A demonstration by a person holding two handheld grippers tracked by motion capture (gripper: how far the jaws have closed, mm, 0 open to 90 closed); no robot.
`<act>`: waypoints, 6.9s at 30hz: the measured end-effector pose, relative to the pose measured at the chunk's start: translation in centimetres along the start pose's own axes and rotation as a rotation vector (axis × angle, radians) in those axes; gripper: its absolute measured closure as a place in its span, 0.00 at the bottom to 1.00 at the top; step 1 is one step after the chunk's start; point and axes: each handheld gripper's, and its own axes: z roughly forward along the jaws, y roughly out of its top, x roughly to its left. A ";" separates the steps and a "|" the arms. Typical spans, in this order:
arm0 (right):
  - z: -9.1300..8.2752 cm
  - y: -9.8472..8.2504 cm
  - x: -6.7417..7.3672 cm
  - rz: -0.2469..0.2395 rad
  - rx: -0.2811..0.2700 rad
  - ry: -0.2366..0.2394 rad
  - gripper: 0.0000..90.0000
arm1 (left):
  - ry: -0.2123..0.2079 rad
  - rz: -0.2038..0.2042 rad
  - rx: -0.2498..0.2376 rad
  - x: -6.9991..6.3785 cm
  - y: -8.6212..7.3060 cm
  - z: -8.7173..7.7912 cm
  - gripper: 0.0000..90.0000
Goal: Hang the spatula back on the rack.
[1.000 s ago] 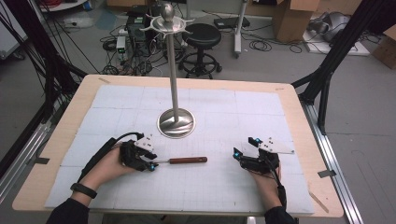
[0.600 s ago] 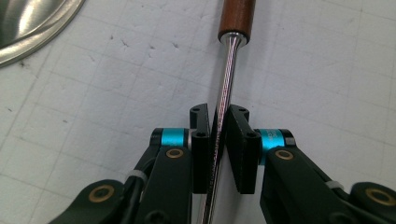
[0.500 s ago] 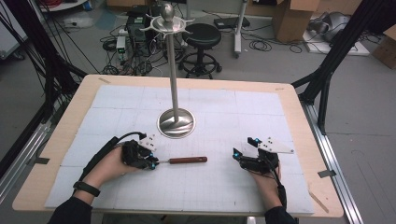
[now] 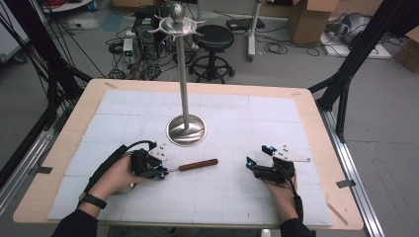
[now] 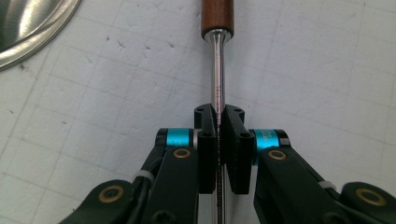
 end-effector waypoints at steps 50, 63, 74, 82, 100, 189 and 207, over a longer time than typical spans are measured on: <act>0.0 0.0 0.1 -0.006 -0.001 -0.007 0.25 | 0.407 -0.162 -0.772 -0.9 -2.7 -11.8 0.94; 0.0 0.0 0.1 -0.013 0.000 -0.008 0.26 | 0.487 -0.198 -0.902 0.0 -2.4 -15.0 0.94; 0.1 0.0 0.1 -0.014 0.002 -0.003 0.26 | 0.508 -0.190 -0.960 0.3 -1.3 -16.2 0.94; 0.1 0.0 0.1 -0.015 0.002 -0.002 0.26 | 0.516 -0.156 -0.947 -0.2 0.6 -15.7 0.94; 0.1 0.0 0.2 -0.014 0.004 -0.003 0.26 | 0.582 -0.146 -0.888 0.2 3.1 -14.6 0.94; 0.1 0.0 0.2 -0.027 0.009 0.004 0.26 | 0.653 -0.225 -0.849 4.1 4.3 -11.7 0.92; 0.1 0.0 0.2 -0.027 0.008 0.005 0.26 | 0.542 -0.299 -0.862 3.4 1.2 -12.3 0.44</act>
